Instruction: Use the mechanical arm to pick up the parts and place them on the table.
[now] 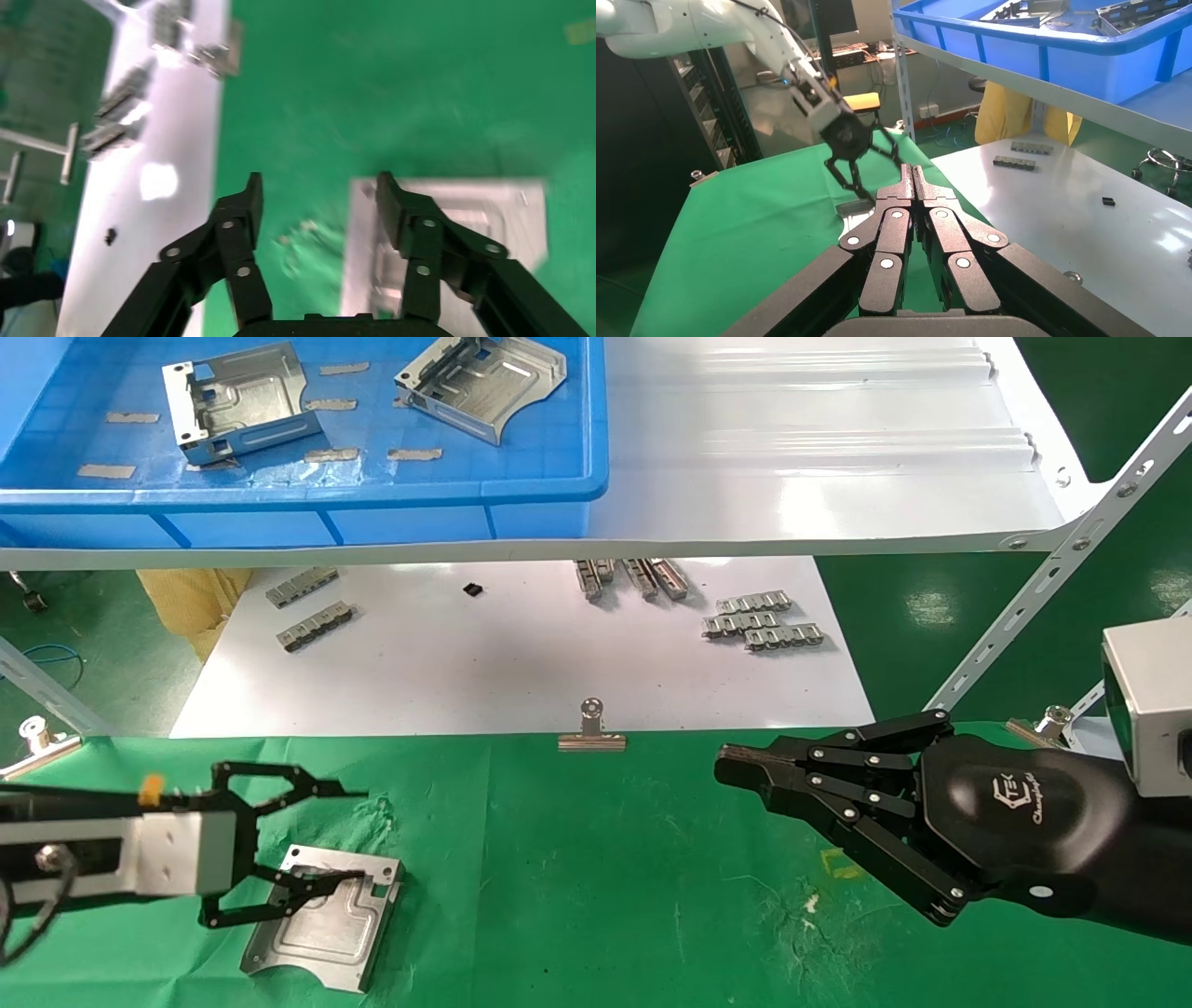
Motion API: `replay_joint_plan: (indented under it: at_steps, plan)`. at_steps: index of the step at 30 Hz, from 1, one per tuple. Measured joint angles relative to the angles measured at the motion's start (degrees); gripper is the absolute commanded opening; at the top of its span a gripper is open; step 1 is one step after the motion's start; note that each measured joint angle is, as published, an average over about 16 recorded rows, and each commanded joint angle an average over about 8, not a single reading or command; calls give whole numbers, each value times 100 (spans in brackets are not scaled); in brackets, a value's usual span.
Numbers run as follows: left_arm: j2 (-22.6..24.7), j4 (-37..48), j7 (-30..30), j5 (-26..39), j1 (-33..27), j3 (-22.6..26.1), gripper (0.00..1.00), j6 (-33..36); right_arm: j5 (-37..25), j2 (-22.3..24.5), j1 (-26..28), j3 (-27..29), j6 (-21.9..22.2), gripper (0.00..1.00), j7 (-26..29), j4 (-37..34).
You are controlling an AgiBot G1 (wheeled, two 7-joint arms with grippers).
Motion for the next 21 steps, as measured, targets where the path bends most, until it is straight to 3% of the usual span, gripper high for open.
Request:
replay_joint_plan:
  at_steps: [5,6,12,21]
  plan:
    - [-61,40,-430,-720,113,-175,100,235,0,0,0,0,0,93,0,0]
    - [-67,47,-506,-846,138,-214,100,279,0,0,0,0,0,100,0,0]
    - [-70,59,-875,-1379,292,-446,100,526,0,0,0,0,0,100,0,0]
    - [-5,-134,-1316,-1474,497,-840,100,697,0,0,0,0,0,100,0,0]
